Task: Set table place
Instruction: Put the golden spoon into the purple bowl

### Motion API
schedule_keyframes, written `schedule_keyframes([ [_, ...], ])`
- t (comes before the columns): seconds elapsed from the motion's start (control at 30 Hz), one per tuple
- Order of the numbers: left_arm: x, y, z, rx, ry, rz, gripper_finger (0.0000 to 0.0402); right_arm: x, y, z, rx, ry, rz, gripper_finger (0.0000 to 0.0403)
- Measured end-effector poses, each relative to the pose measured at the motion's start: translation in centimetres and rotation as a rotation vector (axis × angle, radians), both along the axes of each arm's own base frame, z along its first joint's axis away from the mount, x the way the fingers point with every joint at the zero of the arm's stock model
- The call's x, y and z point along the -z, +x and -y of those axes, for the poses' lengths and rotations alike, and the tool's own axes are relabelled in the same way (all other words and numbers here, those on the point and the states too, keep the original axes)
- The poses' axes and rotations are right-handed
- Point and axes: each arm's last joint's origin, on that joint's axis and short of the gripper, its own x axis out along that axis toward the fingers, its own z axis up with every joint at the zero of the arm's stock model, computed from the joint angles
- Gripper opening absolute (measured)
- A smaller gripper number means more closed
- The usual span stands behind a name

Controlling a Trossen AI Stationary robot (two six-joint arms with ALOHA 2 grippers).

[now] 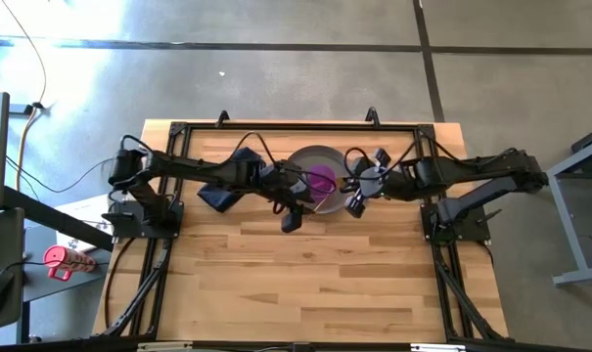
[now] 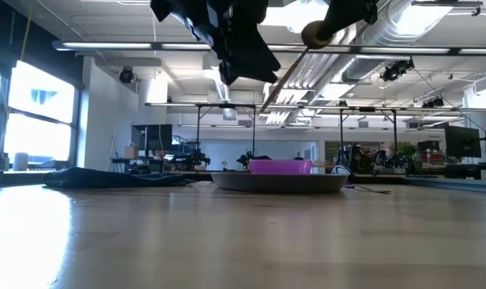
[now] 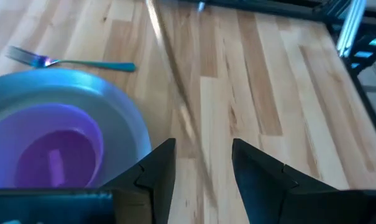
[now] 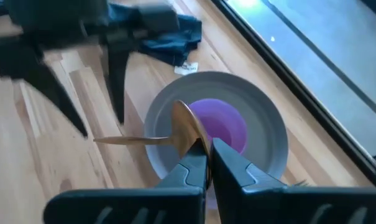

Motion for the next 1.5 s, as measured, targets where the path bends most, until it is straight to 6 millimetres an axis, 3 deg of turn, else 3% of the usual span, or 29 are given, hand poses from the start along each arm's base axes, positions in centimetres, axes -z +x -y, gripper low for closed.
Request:
schedule_keyframes([
  [0.2,1.5,0.9,0.0,0.021,-0.044,-0.013,0.0143,-0.4,0.5,0.1,-0.027,-0.025,0.043,0.0000],
  [0.43,1.4,1.0,-0.1,0.023,0.014,-0.002,0.0139,-0.4,0.6,0.1,-0.027,-0.024,0.054,0.0000],
  [0.5,1.3,1.0,-0.2,0.021,0.023,0.009,0.0120,-0.4,0.6,0.1,-0.028,-0.023,0.053,0.0000],
  [0.67,1.2,1.1,-0.3,0.001,0.046,0.013,0.0019,-0.4,0.5,0.0,-0.035,-0.018,0.049,0.0000],
  [1.07,1.6,0.6,-0.2,-0.001,0.062,-0.060,0.0008,0.0,0.3,-0.2,-0.075,0.058,0.001,0.0004],
  [1.17,1.5,0.3,-0.1,0.010,0.077,-0.080,0.0008,0.1,0.3,-0.3,-0.105,0.092,-0.009,0.0025],
  [1.33,1.7,-0.4,-0.1,0.010,0.098,-0.150,0.0006,0.2,0.0,-0.3,-0.103,0.115,-0.032,0.0093],
  [1.5,1.2,-2.4,-0.8,-0.036,0.148,-0.398,0.0006,-1.0,-1.0,-0.1,-0.048,0.113,-0.085,0.0147],
])
